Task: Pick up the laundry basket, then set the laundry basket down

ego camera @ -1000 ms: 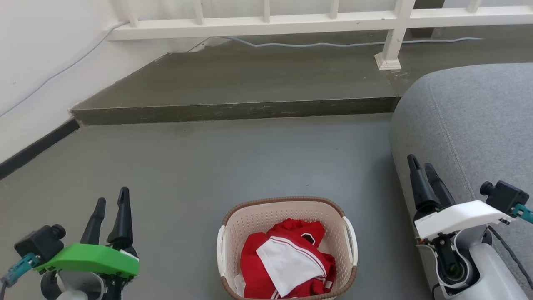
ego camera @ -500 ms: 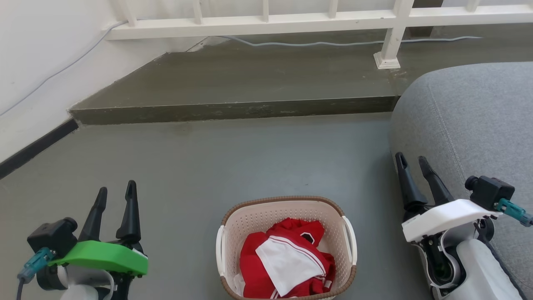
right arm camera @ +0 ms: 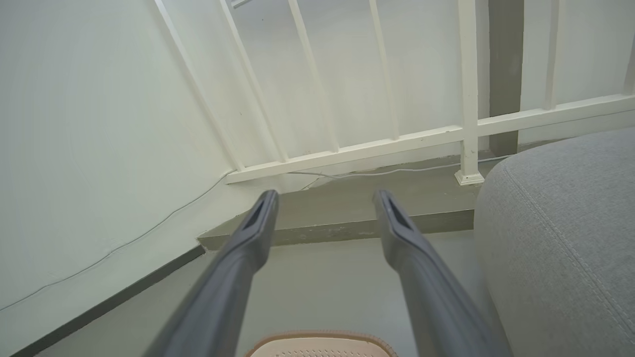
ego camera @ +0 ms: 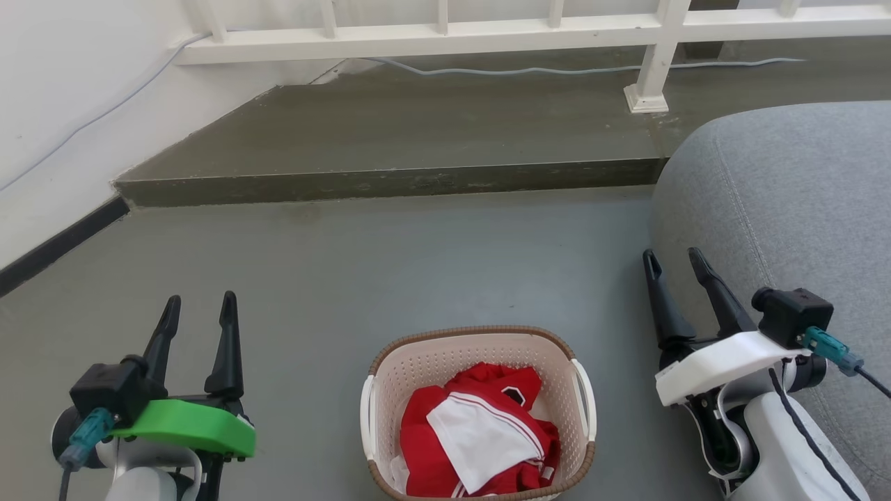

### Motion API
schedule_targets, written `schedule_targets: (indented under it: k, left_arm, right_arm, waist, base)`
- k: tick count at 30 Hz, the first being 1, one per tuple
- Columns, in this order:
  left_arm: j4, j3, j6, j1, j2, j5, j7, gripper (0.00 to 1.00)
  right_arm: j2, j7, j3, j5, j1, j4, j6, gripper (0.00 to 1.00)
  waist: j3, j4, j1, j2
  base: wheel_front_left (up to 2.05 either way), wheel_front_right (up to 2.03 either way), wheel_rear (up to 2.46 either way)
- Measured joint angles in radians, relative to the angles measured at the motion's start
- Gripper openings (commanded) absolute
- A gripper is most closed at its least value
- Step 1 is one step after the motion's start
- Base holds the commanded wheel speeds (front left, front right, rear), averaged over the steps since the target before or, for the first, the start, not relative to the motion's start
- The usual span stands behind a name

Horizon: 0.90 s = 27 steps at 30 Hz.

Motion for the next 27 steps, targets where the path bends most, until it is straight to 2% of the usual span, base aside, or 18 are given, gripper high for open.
schedule_targets:
  k: [5, 27]
  left_arm:
    - [-0.007, 0.000, -0.002, -0.001, -0.002, 0.044, -0.011, 1.00]
    - [-0.021, 0.003, -0.003, -0.001, -0.024, 0.046, -0.011, 1.00]
  right_arm:
    - [0.002, -0.012, 0.005, -0.047, -0.013, 0.004, 0.000, 1.00]
    - [0.013, -0.012, -0.010, -0.070, -0.014, 0.027, 0.001, 1.00]
  waist:
    - [0.000, 0.000, 0.0000, 0.0000]
    - [0.021, -0.003, 0.0000, 0.0000]
  base:
    - [0.00, 0.00, 0.00]
    - [0.00, 0.00, 0.00]
